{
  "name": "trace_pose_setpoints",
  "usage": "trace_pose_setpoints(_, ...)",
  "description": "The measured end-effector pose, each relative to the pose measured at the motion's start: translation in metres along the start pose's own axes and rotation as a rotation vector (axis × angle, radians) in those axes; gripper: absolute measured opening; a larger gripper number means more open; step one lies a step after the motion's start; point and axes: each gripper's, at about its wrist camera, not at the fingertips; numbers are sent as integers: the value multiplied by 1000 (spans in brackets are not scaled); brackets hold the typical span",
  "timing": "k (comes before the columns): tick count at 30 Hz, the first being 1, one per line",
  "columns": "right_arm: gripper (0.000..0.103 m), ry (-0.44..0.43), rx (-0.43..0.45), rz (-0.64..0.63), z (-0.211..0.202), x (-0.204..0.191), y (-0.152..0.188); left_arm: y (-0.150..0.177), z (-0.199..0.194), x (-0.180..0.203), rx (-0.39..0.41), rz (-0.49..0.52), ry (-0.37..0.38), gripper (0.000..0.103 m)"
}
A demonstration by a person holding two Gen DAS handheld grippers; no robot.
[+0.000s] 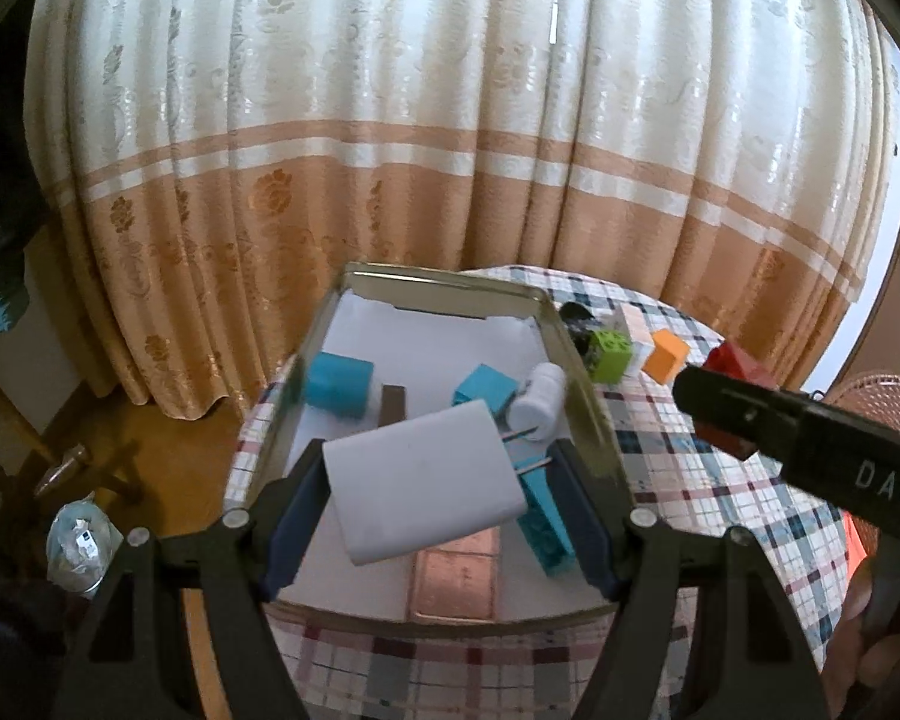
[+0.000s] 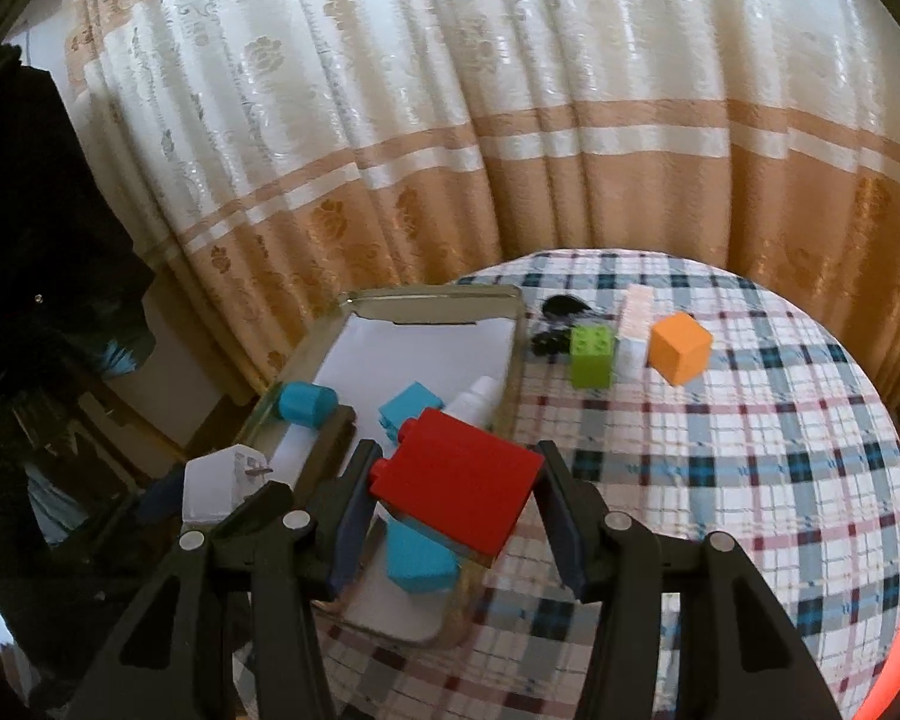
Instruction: Organize rigid objects
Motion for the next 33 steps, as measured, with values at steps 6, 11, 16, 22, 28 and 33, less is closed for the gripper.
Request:
trace_pose_setpoints(6,54,-16,20,-9,10,-10,-13,-5,5,-11,11,-17,-12,73)
trace_pose_setpoints(11,54,-35,4,-2,24,-17,-12,-5,13,-16,2,-25,-17,73)
trace_pose_setpoints(16,54,-51,-18,25,46,-21,-12,-2,24,-20,-34,-29,-43,73)
trace_pose_setpoints(22,54,-62,-36,55,59,-17,-8,-1,30,-19,-41,-12,-67,73)
trace_pose_setpoints(28,54,-57,-46,59,66,-15,-6,1,38,-19,-57,-10,-76,73)
trace_pose_setpoints(33,54,-53,-58,58,73,-14,-8,3,46,-18,-87,-2,-98,73)
Point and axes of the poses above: each gripper's, at about its wrist camera, not at the fingertips, and z roughly the way its jaws point, x to its right, y to its underside, and after that the axes turned 4 degrees about -y, right-handed
